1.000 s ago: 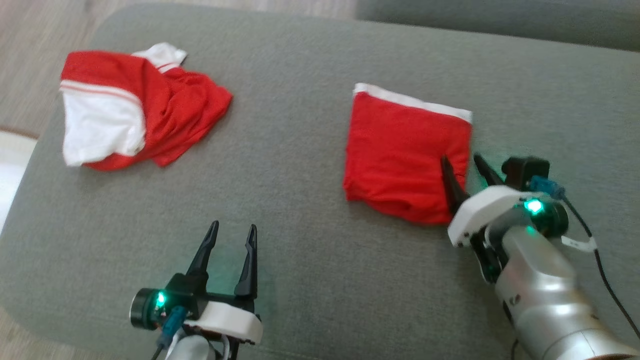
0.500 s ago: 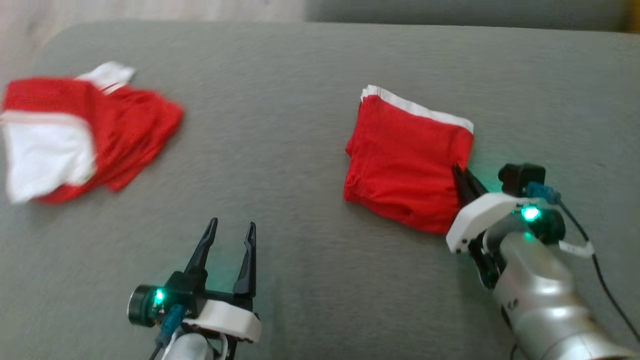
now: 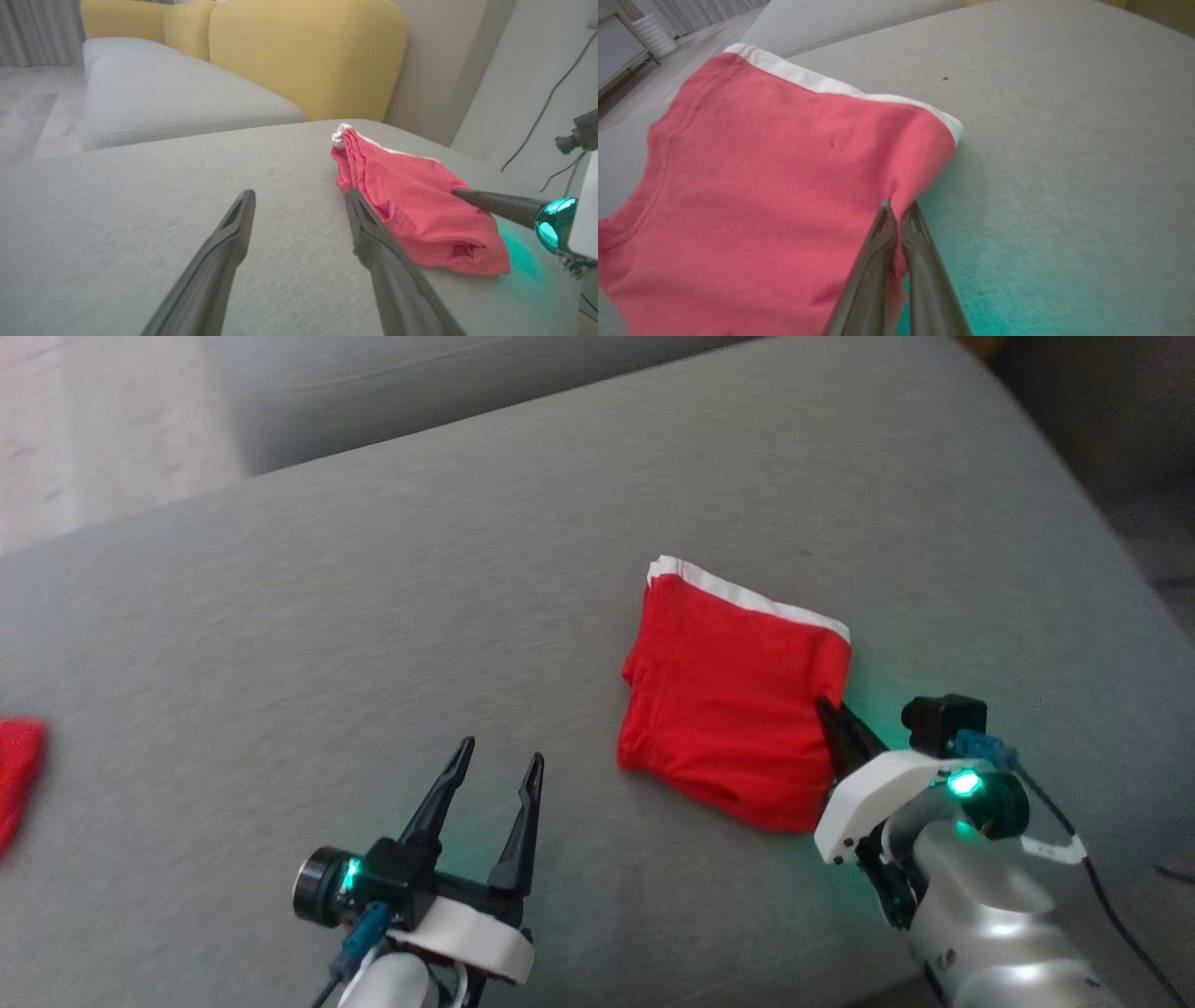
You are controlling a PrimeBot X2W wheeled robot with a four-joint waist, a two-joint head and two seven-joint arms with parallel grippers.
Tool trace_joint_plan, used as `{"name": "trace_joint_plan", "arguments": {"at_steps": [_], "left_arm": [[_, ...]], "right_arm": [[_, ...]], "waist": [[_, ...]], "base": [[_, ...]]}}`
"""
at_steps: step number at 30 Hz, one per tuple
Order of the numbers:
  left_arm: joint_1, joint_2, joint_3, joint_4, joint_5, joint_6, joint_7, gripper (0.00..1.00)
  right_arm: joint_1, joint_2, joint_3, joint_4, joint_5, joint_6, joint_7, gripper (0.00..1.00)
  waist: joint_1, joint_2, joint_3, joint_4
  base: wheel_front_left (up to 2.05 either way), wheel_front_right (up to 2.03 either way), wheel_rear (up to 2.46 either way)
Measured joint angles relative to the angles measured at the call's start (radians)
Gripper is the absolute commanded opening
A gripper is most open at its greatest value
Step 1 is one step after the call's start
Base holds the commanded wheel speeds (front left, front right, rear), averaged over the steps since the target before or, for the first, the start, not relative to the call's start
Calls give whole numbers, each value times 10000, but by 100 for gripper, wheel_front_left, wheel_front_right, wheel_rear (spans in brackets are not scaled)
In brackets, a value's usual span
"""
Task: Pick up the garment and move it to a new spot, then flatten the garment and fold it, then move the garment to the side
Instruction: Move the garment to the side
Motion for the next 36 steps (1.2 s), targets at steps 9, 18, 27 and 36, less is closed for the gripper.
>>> {"name": "trace_joint_plan", "arguments": {"at_steps": [9,18,27,36], "left_arm": [[-338,0,-205,125,-8,-42,0,100],[-680,10,-157,282,226,-182,0,100],[-1081,10,90,186,374,-265,0,100],[-1309,8,186,132,426,-261,0,100]], "right_arm": [[-139,-31,-221,33,-654,-2,0,0],[-2551,-1570,-1517,1103,-2364,0,15,0],[-4088,-3728,-3586,1799,-4288,0,765,0],[-4058,-3841,-6299,1210,-5963,0,713,100]], "waist": [[1,0,479,-996],[1,0,1149,22],[2,0,1922,1179],[2,0,2296,1554]], "base": [[0,0,0],[0,0,0],[0,0,0],[0,0,0]]}}
